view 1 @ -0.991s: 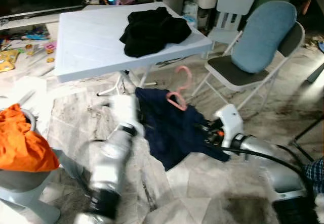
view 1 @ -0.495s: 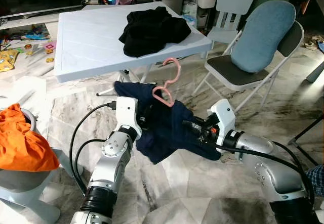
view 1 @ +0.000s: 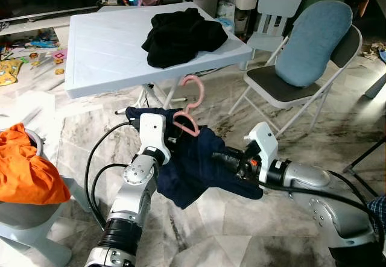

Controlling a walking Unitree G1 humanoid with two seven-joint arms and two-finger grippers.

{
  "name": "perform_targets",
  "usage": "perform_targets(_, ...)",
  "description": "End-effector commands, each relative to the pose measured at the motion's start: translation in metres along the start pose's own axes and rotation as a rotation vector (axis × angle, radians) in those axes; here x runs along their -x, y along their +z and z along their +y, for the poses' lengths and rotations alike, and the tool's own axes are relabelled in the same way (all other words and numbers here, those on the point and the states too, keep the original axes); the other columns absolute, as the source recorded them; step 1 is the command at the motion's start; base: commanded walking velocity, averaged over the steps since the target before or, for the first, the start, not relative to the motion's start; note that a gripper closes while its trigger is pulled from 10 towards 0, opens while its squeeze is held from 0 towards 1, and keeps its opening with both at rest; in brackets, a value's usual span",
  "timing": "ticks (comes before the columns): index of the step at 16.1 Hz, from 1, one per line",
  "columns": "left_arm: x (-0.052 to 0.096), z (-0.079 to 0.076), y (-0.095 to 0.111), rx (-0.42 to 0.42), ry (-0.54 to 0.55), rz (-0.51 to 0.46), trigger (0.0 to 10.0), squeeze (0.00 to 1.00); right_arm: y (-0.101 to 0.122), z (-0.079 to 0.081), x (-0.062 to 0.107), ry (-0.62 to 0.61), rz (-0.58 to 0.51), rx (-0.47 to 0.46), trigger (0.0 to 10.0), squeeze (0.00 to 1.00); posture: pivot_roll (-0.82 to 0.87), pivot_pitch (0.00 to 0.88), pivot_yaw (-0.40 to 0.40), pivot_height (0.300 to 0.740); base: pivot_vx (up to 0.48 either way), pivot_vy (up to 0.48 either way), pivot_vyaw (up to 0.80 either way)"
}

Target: Hang hanger

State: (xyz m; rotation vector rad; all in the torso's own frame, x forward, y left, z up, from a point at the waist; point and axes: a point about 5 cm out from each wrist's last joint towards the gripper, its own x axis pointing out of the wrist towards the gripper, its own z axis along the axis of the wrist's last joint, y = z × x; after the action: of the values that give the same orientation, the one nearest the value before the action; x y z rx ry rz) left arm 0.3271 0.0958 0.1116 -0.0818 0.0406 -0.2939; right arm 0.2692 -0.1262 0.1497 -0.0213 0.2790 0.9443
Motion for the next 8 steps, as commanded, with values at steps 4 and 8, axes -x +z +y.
perform_targets(4, -0.002, 0.011, 0.001, -0.037, 0.046, 0.008, 0.0, 0.00, 0.008, 0.009, 0.000, 0.069, -0.022, 0.029, 10.0, 0.00, -0.15, 0.000, 0.006, 0.740, 0.000, 0.000, 0.00)
perform_targets(8, 0.000, 0.029, 0.003, -0.041, 0.117, 0.008, 0.0, 0.00, 0.006, 0.004, 0.002, 0.047, -0.007, 0.037, 10.0, 0.00, -0.15, 0.000, 0.005, 0.740, 0.000, 0.000, 0.00)
